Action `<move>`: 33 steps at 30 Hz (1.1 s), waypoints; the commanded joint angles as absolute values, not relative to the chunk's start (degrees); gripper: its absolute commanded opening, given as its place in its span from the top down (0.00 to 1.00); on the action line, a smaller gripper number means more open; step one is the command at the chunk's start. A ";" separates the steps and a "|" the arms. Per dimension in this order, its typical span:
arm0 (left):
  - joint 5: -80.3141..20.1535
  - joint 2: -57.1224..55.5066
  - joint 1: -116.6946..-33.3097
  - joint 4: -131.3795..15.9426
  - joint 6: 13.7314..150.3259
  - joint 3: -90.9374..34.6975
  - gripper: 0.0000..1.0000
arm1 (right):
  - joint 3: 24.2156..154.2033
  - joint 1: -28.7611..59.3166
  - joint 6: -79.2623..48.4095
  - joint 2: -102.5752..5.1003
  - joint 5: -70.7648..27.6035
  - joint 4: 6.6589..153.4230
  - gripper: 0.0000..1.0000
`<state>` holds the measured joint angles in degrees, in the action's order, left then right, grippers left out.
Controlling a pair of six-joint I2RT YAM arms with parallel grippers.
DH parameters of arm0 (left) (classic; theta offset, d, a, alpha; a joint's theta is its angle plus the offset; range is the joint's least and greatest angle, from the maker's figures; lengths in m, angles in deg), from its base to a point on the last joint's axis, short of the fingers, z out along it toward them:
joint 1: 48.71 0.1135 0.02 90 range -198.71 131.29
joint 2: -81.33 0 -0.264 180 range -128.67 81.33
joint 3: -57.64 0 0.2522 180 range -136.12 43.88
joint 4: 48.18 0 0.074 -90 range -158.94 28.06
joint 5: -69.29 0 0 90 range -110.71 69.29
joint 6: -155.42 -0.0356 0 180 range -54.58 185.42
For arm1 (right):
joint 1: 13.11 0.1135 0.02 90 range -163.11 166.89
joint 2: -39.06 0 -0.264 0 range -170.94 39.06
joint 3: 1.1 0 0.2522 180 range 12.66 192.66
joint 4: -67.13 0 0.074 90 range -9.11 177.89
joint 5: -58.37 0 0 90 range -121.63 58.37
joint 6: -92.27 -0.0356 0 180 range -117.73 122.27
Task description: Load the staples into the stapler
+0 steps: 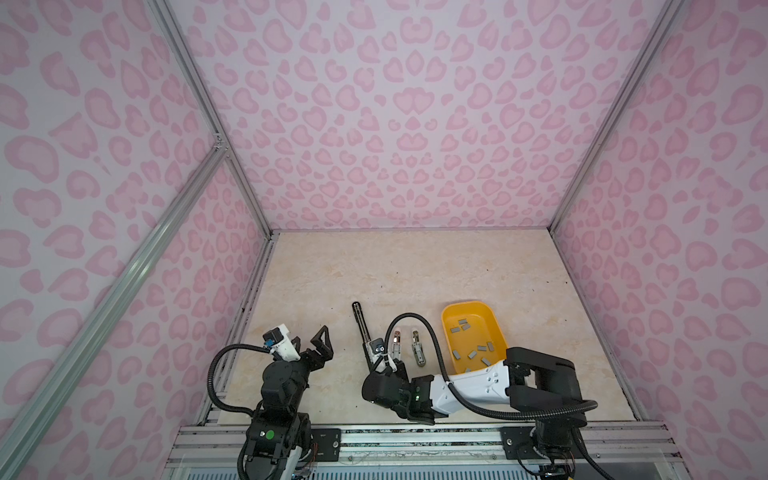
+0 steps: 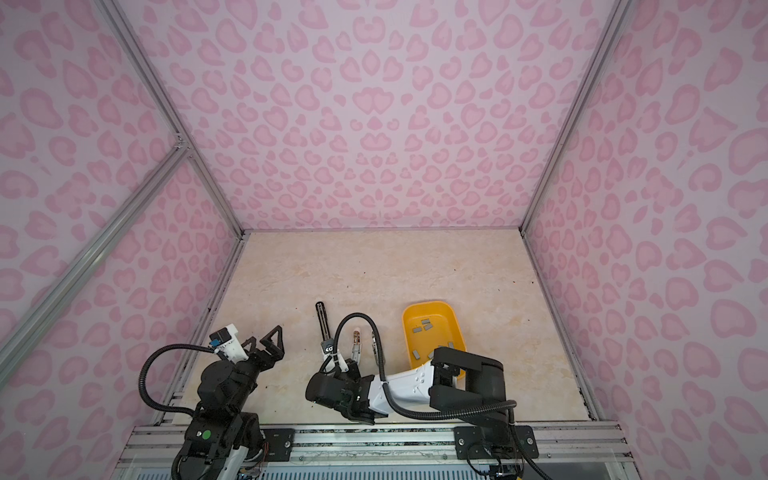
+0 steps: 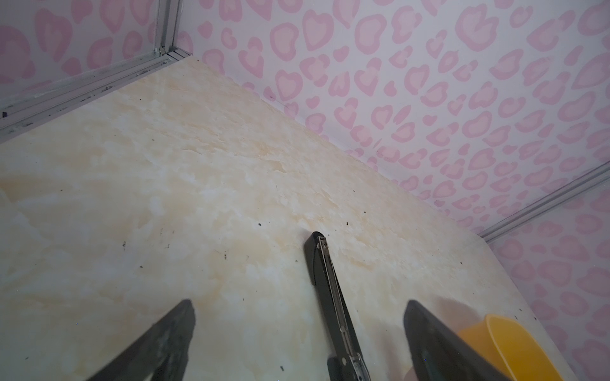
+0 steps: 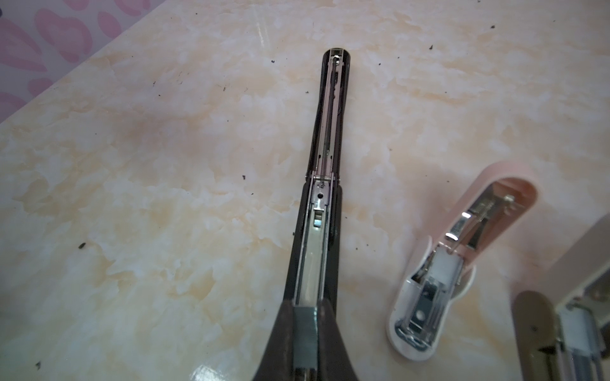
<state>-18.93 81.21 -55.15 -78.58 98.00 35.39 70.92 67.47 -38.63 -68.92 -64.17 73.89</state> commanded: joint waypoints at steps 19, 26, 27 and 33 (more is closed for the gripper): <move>-18.60 85.38 -55.13 -77.76 98.12 35.17 0.00 | 71.22 67.93 -38.24 -70.10 -66.40 74.29 0.99; -18.42 85.33 -55.16 -77.76 98.12 35.16 0.00 | 70.67 67.86 -38.97 -70.19 -65.40 74.22 0.99; -18.42 85.37 -55.20 -77.79 98.12 35.10 0.00 | 70.44 67.87 -39.07 -70.18 -65.20 74.04 0.99; -18.38 85.37 -55.13 -77.79 98.21 35.17 0.00 | 70.14 67.93 -39.50 -70.36 -64.29 73.79 0.99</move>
